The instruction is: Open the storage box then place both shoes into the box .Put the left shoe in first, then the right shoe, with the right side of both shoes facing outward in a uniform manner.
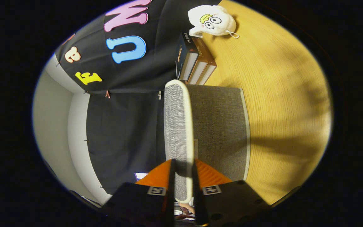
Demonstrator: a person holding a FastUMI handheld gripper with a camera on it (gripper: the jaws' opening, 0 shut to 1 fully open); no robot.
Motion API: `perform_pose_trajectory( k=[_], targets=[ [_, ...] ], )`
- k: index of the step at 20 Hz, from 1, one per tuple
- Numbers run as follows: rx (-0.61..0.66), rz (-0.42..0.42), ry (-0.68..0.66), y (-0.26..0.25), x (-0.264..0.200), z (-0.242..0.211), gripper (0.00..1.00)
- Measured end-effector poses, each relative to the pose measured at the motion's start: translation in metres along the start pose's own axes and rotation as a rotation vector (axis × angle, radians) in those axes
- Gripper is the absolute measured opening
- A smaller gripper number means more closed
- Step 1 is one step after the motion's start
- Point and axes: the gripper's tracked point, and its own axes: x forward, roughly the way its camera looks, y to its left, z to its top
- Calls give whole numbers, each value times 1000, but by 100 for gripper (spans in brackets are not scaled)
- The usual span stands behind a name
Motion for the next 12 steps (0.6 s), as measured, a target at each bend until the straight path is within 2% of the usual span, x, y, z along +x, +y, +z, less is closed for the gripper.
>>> perform_pose_trajectory(
  k=[2,6,12],
  targets=[
    [-49,-3,-60,13,-2,5,5],
    [-107,-18,-130,52,-1,7,5],
    [-280,-117,-170,116,24,-2,5]
  ],
)
